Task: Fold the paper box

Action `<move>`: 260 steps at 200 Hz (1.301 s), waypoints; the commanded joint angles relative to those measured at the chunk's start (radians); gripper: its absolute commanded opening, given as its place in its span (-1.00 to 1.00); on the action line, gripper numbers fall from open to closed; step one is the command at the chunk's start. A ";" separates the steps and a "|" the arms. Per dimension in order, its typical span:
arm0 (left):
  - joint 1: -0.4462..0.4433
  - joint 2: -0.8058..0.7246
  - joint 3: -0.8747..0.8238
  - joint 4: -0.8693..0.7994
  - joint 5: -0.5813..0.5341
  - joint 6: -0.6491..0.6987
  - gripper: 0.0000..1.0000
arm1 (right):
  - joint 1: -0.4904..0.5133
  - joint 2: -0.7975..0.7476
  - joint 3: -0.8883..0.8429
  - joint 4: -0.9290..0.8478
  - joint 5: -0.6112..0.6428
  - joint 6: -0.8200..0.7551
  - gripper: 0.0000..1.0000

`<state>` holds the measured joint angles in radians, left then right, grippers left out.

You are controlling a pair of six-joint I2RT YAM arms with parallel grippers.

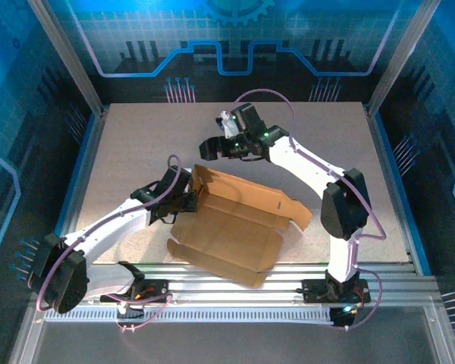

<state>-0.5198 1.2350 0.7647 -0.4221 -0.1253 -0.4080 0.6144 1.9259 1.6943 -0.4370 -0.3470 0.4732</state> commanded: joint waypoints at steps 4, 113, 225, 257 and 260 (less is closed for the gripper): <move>0.005 0.002 -0.011 -0.055 0.049 0.021 -0.79 | 0.021 0.039 0.037 0.011 -0.032 -0.019 0.75; 0.006 -0.004 0.009 -0.072 0.049 0.016 -0.76 | 0.061 0.027 -0.087 0.132 -0.068 -0.008 0.74; 0.016 -0.027 0.029 -0.095 0.059 0.014 -0.69 | 0.067 -0.028 -0.227 0.271 0.024 -0.006 0.74; 0.039 -0.054 0.030 -0.095 0.089 0.004 -0.57 | 0.072 -0.031 -0.234 0.274 0.058 -0.041 0.74; 0.042 -0.056 0.030 -0.095 0.095 0.004 -0.56 | 0.072 -0.031 -0.235 0.274 0.061 -0.042 0.74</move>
<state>-0.5003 1.2217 0.7658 -0.4915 -0.0780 -0.4110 0.6693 1.9244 1.4841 -0.1810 -0.3248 0.4728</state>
